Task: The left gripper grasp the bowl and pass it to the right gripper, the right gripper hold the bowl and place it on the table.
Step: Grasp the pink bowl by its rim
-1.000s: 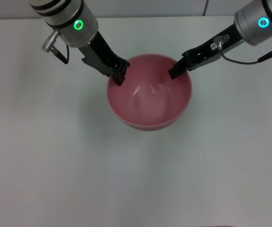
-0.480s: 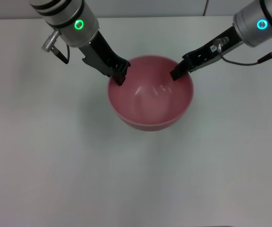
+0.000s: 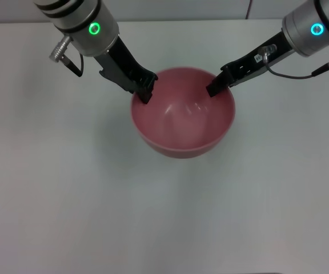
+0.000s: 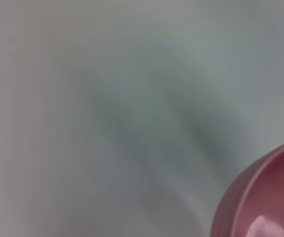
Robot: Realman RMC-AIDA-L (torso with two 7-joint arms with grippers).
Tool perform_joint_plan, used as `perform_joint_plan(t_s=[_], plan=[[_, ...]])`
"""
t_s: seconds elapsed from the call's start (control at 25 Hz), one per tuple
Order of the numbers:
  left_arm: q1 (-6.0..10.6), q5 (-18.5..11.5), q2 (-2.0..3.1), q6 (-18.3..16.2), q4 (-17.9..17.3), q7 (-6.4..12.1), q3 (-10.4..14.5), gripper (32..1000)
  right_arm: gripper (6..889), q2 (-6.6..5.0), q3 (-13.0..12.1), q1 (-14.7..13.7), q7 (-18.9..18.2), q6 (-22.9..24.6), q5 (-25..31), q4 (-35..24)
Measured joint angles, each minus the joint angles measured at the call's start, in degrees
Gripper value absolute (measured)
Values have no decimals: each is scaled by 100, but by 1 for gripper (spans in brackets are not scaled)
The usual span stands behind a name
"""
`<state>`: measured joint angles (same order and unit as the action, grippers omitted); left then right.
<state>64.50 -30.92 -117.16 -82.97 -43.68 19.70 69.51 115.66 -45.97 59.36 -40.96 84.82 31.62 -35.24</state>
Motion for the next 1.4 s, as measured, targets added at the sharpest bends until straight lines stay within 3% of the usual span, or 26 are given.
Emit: perform_joint_plan(t_s=[0.52, 0.72, 1.36, 1.4], plan=[[67, -10, 4, -59, -14, -77, -21, 197, 100, 0, 0, 5, 0, 0, -8, 0], [74, -11, 2, -103, -71, -81, -31, 358, 86, 0, -1, 5, 0, 0, -14, 0], [48, -133, 6, -132, -166, -83, -51, 493, 41, 0, -9, 6, 0, 0, -26, 0], [36, -163, 7, -145, -211, -80, -51, 533, 41, 0, -9, 6, 0, 0, -25, 0]])
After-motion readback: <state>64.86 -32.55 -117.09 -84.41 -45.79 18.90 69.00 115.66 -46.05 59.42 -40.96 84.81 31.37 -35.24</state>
